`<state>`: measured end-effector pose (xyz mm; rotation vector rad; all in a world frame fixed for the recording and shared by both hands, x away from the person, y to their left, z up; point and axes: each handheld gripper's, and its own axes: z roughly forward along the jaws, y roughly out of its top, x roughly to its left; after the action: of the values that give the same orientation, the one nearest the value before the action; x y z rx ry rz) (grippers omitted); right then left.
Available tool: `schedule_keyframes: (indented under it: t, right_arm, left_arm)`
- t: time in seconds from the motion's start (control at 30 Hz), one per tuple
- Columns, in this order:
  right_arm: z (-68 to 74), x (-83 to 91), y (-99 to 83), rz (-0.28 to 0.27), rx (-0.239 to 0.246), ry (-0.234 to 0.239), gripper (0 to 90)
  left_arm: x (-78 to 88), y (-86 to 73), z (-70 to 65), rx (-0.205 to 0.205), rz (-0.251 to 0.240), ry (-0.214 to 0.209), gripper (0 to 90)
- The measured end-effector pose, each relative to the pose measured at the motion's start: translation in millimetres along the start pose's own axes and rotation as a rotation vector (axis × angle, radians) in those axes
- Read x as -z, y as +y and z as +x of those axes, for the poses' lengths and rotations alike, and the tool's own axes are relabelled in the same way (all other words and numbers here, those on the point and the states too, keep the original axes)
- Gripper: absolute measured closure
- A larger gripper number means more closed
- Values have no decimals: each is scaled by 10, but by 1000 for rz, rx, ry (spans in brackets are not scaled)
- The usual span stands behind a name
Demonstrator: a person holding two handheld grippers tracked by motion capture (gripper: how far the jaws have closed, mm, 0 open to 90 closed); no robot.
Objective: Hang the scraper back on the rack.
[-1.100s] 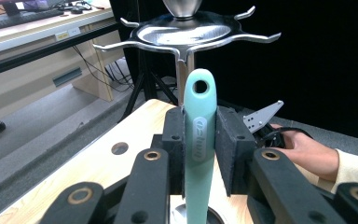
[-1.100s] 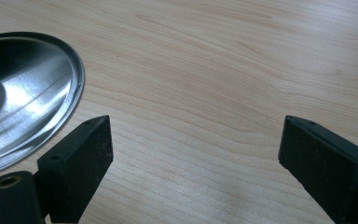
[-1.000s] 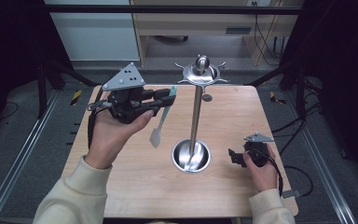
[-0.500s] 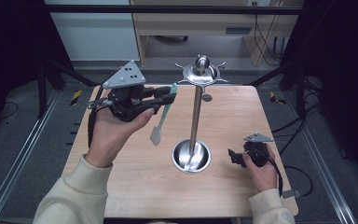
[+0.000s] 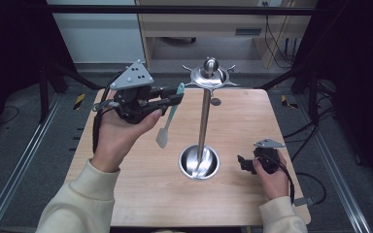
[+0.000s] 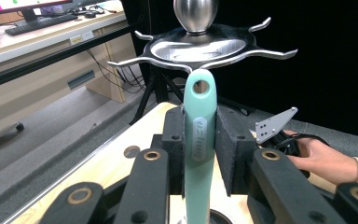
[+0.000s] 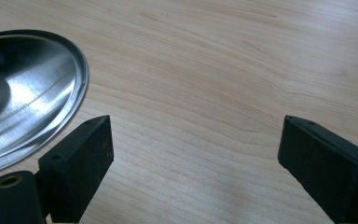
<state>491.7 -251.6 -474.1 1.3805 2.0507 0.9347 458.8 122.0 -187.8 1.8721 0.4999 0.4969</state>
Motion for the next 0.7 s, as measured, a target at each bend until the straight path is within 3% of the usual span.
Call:
schedule_keyframes:
  t: [0.3,0.7]
  right_arm:
    - [0,-5,-1,2,2,-2,105]
    - [-8,-4,-3,-1,0,1,105]
  left_arm:
    - [31,-8,17,3,-2,10,743]
    - [-62,12,32,12,4,-6,743]
